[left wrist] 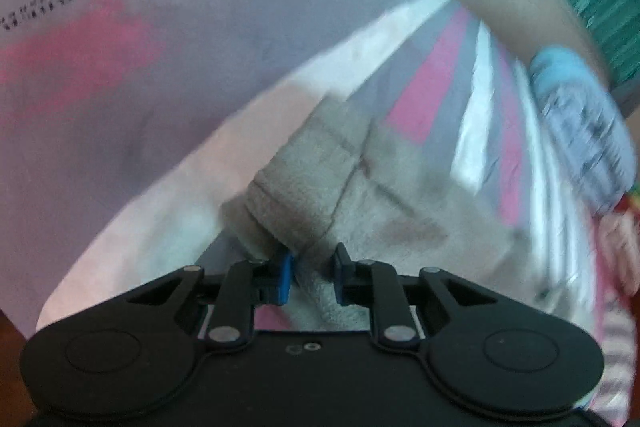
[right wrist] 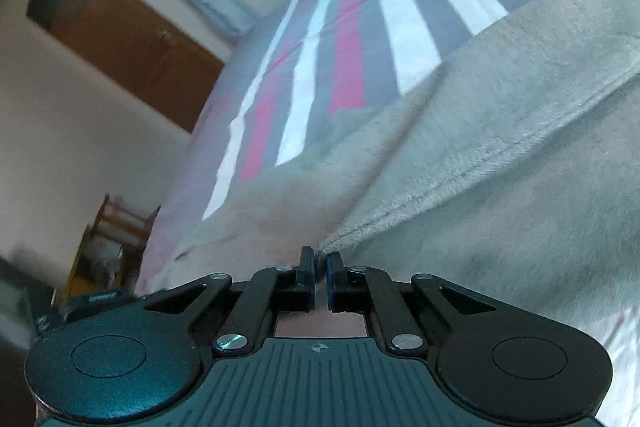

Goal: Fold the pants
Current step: 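Lift the waistband with both grippers and fold it over onto the legs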

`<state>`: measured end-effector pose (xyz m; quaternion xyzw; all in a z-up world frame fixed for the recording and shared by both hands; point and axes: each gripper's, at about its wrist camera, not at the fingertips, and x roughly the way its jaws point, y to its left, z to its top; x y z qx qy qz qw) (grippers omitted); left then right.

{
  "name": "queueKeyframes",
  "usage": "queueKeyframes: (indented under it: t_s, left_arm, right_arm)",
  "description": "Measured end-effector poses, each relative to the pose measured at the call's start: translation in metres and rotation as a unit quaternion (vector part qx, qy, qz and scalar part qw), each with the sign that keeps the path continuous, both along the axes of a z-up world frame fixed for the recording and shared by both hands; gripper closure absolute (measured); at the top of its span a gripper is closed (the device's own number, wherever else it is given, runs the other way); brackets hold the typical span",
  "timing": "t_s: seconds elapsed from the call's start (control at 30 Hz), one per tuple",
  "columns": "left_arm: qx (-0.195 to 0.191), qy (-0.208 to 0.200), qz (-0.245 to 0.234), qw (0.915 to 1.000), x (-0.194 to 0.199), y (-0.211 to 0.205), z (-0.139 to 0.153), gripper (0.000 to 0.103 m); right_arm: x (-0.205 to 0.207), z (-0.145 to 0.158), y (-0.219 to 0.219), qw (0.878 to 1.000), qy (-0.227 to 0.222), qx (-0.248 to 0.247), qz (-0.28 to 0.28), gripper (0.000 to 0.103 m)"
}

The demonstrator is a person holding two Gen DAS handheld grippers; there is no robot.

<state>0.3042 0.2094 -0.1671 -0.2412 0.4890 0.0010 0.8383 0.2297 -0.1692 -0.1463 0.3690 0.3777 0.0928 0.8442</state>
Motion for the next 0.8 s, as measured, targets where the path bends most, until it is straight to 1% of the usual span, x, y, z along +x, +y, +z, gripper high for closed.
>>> queueKeyframes:
  t_s: [0.03, 0.07, 0.13, 0.17, 0.23, 0.27, 0.33, 0.37, 0.43, 0.47, 0.5, 0.57, 0.63, 0.67, 0.7, 0.73, 0.77, 0.8]
  left_arm:
    - [0.006, 0.005, -0.004, 1.0000, 0.000, -0.003, -0.007, 0.093]
    - [0.004, 0.006, 0.000, 1.0000, -0.002, -0.004, -0.010, 0.093]
    - [-0.004, 0.007, 0.011, 0.9999, -0.002, -0.004, -0.005, 0.093]
    - [-0.007, 0.001, 0.013, 0.9999, -0.003, -0.004, 0.000, 0.093]
    - [0.003, -0.025, 0.005, 0.9997, -0.005, -0.004, 0.016, 0.093]
    - [0.005, -0.028, 0.003, 0.9996, -0.005, -0.005, 0.020, 0.093]
    - [0.006, -0.021, 0.009, 0.9997, -0.008, -0.003, 0.016, 0.093]
    - [0.005, -0.016, 0.016, 0.9997, -0.012, 0.000, 0.012, 0.093]
    - [-0.007, -0.018, 0.033, 0.9993, -0.020, 0.005, 0.004, 0.093]
    - [-0.017, -0.020, 0.043, 0.9987, -0.023, 0.008, 0.003, 0.093]
    - [-0.025, -0.021, 0.050, 0.9982, -0.025, 0.011, 0.002, 0.093]
    - [-0.024, -0.020, 0.045, 0.9985, -0.021, 0.011, 0.003, 0.093]
    - [-0.013, -0.011, 0.026, 0.9995, -0.017, 0.008, 0.003, 0.093]
    - [-0.008, -0.009, 0.019, 0.9997, -0.016, 0.005, 0.003, 0.093]
    - [-0.003, -0.007, 0.014, 0.9999, -0.015, 0.003, 0.003, 0.090]
    - [-0.002, -0.004, 0.014, 0.9999, -0.013, 0.002, 0.002, 0.090]
    - [-0.006, -0.002, 0.017, 0.9998, -0.013, 0.003, 0.000, 0.090]
    - [-0.009, 0.000, 0.020, 0.9998, -0.010, 0.002, -0.001, 0.088]
  right_arm:
    - [-0.001, -0.008, 0.005, 1.000, 0.008, -0.017, 0.005, 0.098]
    - [-0.004, -0.018, 0.007, 0.999, 0.023, -0.022, 0.005, 0.098]
    - [-0.009, -0.039, 0.010, 0.998, 0.062, -0.021, 0.005, 0.098]
    - [-0.010, -0.045, 0.013, 0.997, 0.067, -0.022, 0.005, 0.098]
    - [-0.011, -0.041, 0.015, 0.998, 0.064, -0.010, 0.000, 0.098]
    - [-0.011, -0.038, 0.014, 0.998, 0.055, -0.003, 0.001, 0.098]
    - [-0.015, -0.022, 0.017, 1.000, 0.028, -0.008, 0.009, 0.098]
    - [-0.014, -0.019, 0.019, 1.000, 0.022, -0.003, 0.013, 0.098]
    - [-0.019, -0.020, 0.025, 0.999, 0.027, 0.024, 0.018, 0.098]
    - [-0.018, -0.021, 0.023, 0.999, 0.027, 0.023, 0.032, 0.101]
    - [-0.021, -0.025, 0.032, 0.998, 0.029, 0.016, 0.048, 0.103]
    - [-0.019, -0.034, 0.039, 0.997, 0.049, 0.033, 0.051, 0.103]
    - [-0.013, -0.030, 0.035, 0.998, 0.047, 0.022, 0.027, 0.103]
    - [-0.011, -0.032, 0.028, 0.998, 0.049, 0.032, 0.021, 0.102]
    - [-0.006, -0.036, 0.018, 0.996, 0.062, 0.055, 0.015, 0.102]
    - [-0.006, -0.037, 0.010, 0.995, 0.068, 0.068, 0.003, 0.102]
    - [-0.004, -0.036, 0.005, 0.995, 0.070, 0.069, -0.005, 0.102]
    - [-0.002, -0.035, 0.000, 0.996, 0.067, 0.065, -0.013, 0.102]
